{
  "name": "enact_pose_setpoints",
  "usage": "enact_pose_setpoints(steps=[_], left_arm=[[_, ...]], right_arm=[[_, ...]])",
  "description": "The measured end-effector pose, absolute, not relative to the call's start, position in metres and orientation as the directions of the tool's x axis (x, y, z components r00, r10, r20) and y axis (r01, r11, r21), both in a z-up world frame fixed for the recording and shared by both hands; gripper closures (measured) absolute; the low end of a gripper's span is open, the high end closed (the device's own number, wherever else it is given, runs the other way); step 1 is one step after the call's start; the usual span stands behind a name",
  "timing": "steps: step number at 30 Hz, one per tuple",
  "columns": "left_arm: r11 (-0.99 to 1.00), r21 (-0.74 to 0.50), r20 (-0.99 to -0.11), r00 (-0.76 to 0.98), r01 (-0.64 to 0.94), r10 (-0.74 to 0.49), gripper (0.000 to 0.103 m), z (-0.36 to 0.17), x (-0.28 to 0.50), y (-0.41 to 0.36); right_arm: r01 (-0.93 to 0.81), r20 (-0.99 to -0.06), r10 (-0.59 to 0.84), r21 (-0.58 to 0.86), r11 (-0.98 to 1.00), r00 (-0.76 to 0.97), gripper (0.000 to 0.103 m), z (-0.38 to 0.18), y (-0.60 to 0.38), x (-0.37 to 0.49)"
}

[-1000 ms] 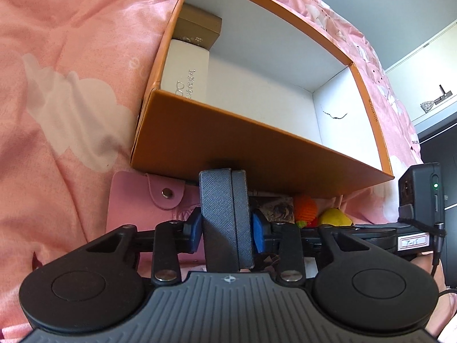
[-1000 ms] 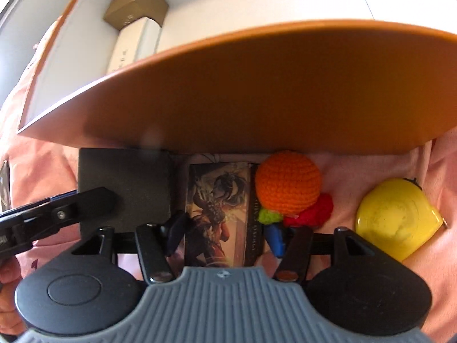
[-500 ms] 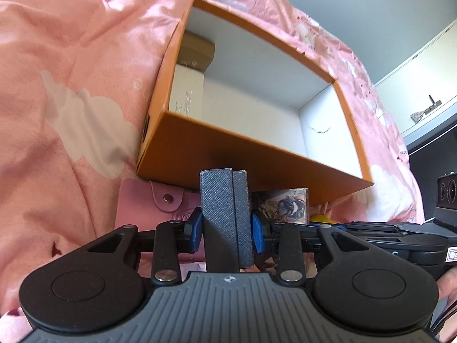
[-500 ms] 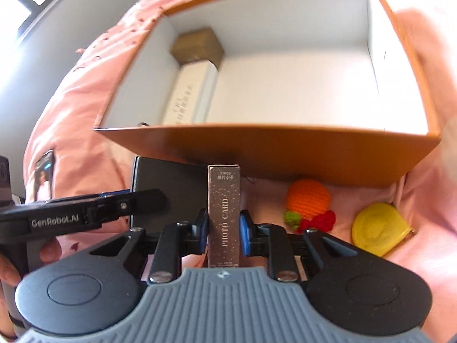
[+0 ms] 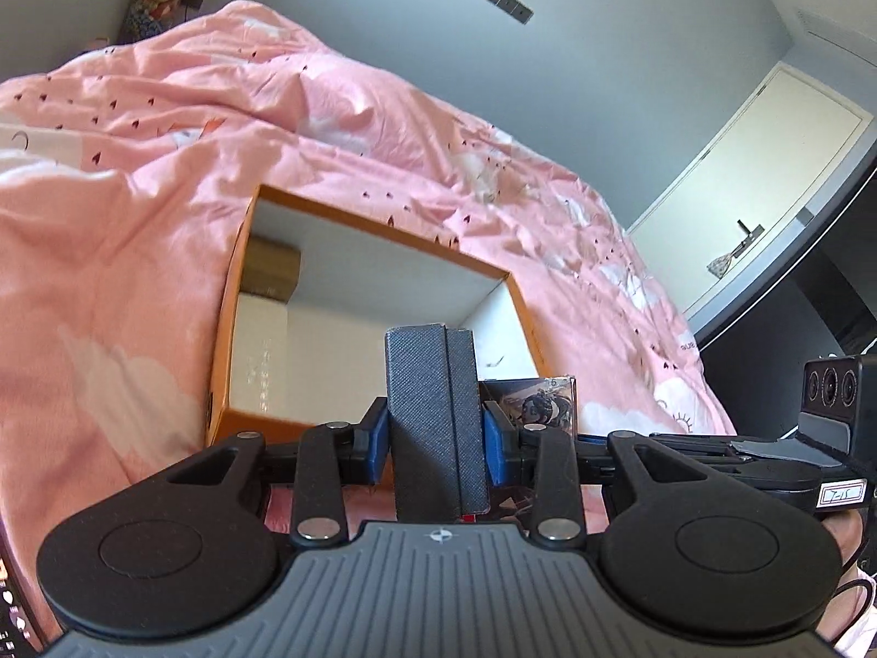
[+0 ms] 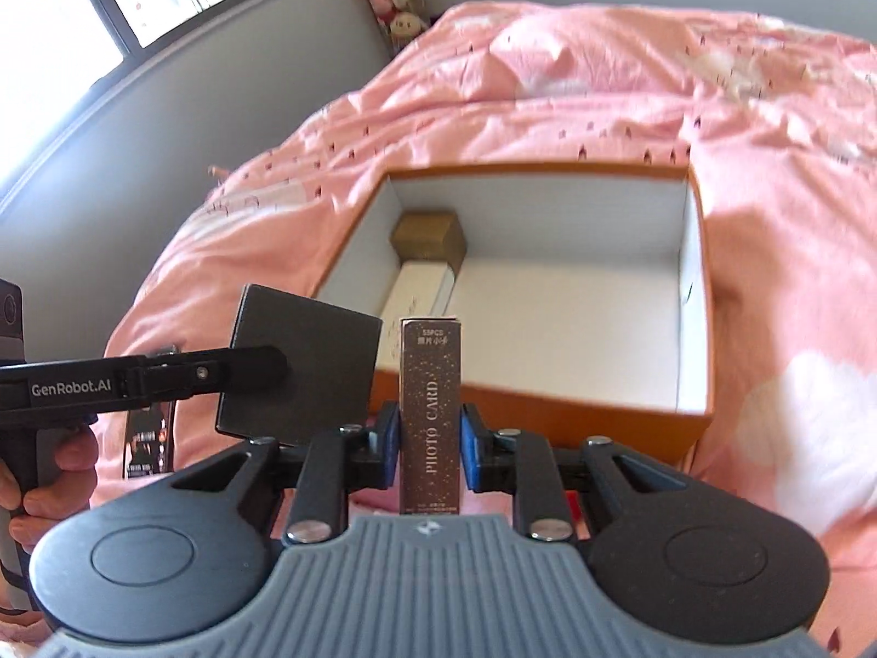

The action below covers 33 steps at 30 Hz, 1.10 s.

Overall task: Organize objects
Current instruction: 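Carry the card holder with the left tool while the right tool carries the photo card pack over the shoebox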

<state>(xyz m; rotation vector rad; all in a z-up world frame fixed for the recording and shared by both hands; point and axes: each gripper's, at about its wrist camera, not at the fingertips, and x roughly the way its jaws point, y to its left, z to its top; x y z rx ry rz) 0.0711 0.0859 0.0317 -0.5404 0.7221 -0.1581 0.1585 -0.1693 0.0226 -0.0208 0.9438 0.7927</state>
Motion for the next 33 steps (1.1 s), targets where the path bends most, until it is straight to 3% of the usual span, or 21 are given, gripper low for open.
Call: enact_pose_setpoints(steps=[9, 20, 33], left_arm=[[0.874, -0.484, -0.557, 0.787, -0.046, -0.267, 0.064, 0.037, 0.127, 0.089], [0.860, -0.495, -0.713, 0.625, -0.126, -0.319, 0.064, -0.047, 0.183, 0.084], [0.856, -0.485, -0.803, 0.478, -0.177, -0.356, 0.064, -0.087, 0.196, 0.087]], right_arm=[[-0.575, -0.662, 0.603, 0.304, 0.759, 0.446, 0.079, 0.041, -0.159, 0.196], [-0.420, -0.770, 0.483, 0.308, 0.853, 0.416, 0.079, -0.025, -0.152, 0.253], [-0.358, -0.823, 0.494, 0.387, 0.850, 0.282, 0.079, -0.078, -0.144, 0.280]])
